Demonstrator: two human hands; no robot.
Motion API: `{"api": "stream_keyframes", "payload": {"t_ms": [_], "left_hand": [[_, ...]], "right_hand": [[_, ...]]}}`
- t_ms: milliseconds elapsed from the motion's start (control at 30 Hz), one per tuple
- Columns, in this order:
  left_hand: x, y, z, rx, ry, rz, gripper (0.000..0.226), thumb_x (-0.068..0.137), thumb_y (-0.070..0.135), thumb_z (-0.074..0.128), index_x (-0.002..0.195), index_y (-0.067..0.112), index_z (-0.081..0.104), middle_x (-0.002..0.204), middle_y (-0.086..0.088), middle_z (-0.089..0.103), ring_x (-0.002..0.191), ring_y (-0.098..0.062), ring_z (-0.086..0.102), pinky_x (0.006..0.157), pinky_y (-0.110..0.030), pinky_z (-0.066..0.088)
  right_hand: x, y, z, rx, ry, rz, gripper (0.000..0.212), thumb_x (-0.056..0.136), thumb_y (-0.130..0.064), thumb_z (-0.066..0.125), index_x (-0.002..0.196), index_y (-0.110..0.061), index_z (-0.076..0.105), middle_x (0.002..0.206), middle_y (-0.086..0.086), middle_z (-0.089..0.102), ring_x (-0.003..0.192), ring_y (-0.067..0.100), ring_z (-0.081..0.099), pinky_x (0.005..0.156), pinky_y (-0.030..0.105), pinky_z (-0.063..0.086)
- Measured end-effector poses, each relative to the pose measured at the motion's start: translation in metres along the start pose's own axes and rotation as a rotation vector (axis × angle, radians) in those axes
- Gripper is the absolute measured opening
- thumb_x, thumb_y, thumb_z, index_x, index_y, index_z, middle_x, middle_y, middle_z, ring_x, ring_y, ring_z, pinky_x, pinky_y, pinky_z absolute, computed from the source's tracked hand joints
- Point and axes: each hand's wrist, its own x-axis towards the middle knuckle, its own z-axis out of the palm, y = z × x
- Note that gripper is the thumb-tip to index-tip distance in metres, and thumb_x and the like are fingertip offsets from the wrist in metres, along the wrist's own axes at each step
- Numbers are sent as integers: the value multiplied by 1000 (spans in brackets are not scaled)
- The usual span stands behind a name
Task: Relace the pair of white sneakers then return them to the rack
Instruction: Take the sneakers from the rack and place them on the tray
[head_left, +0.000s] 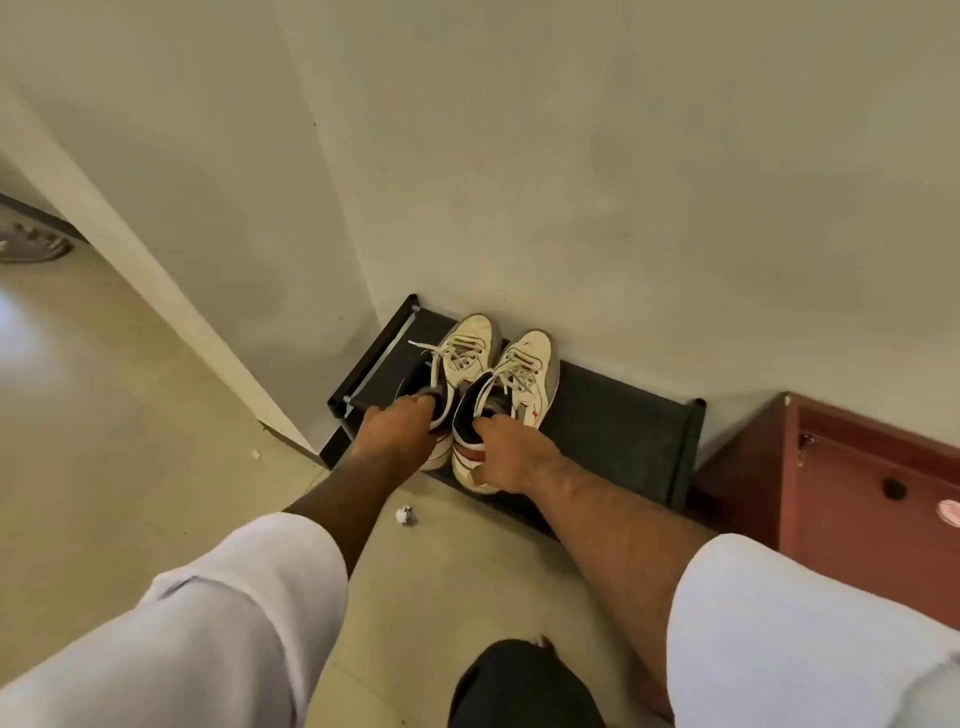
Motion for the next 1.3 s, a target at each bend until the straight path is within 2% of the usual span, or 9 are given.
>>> {"api": "stream_keyframes", "payload": {"t_ms": [200, 300, 400, 467, 567, 667, 967, 1133, 1300], "left_hand": [[31, -11, 17, -102, -56, 72, 30, 91, 24, 64, 120, 21, 58, 115, -3, 64, 104, -21, 59, 97, -40, 50], [27, -7, 15, -48, -5, 95, 28, 92, 18, 63, 120, 21, 59, 119, -3, 63, 120, -23, 54, 120, -50, 20], [7, 12, 7, 4, 97, 196, 25, 92, 15, 62, 116, 20, 61, 126, -1, 63, 131, -21, 47, 121, -44, -3], [-17, 32, 2, -21, 144, 255, 20, 92, 19, 63, 112, 20, 62, 119, -1, 66, 124, -21, 54, 121, -40, 13], [-63, 74, -10, -99, 205, 307, 14, 95, 28, 60, 107, 21, 62, 99, 4, 64, 94, -14, 59, 92, -29, 43], [-119, 127, -17, -112, 255, 432, 9, 95, 29, 59, 98, 22, 62, 91, 5, 66, 83, -14, 61, 85, -30, 45], [-248, 295, 26, -119, 268, 725, 17, 86, 26, 70, 99, 16, 67, 99, -3, 71, 93, -26, 65, 84, -38, 47], [-260, 354, 57, -27, 219, 875, 22, 86, 20, 66, 105, 10, 66, 108, -9, 70, 104, -32, 62, 86, -40, 46], [-248, 379, 84, 115, 157, 863, 26, 96, 21, 52, 120, 11, 58, 122, -8, 64, 117, -27, 53, 95, -33, 35]], "right_hand": [[32, 8, 21, -11, 63, 37, 36, 93, -30, 57, 126, -15, 58, 130, 12, 54, 122, 40, 49, 103, 48, 43], [25, 6, 24, 38, 109, 31, 31, 95, -21, 56, 126, -16, 59, 127, 11, 59, 124, 37, 48, 105, 47, 42], [-3, 16, 12, 75, 187, 14, 33, 95, -17, 57, 127, -15, 59, 123, 10, 62, 118, 31, 53, 103, 43, 46], [-39, 30, 0, 80, 235, -11, 29, 93, -17, 57, 122, -16, 63, 117, 8, 65, 111, 30, 58, 98, 42, 49], [-105, 54, -17, 39, 291, -25, 27, 89, -13, 57, 114, -18, 67, 109, 6, 67, 103, 30, 61, 91, 43, 53], [-189, 81, -29, 13, 334, -32, 29, 83, -11, 58, 110, -15, 69, 108, 7, 67, 100, 31, 62, 87, 42, 53], [-419, 187, -9, 10, 352, 121, 35, 83, -9, 55, 115, -17, 65, 119, 0, 64, 110, 23, 59, 90, 33, 47], [-466, 236, 14, 69, 334, 250, 39, 83, -9, 60, 120, -19, 65, 120, -1, 66, 112, 19, 61, 94, 32, 48], [-454, 266, 35, 107, 331, 344, 36, 80, -11, 63, 114, -22, 69, 110, -1, 71, 103, 19, 65, 88, 33, 52]]}}
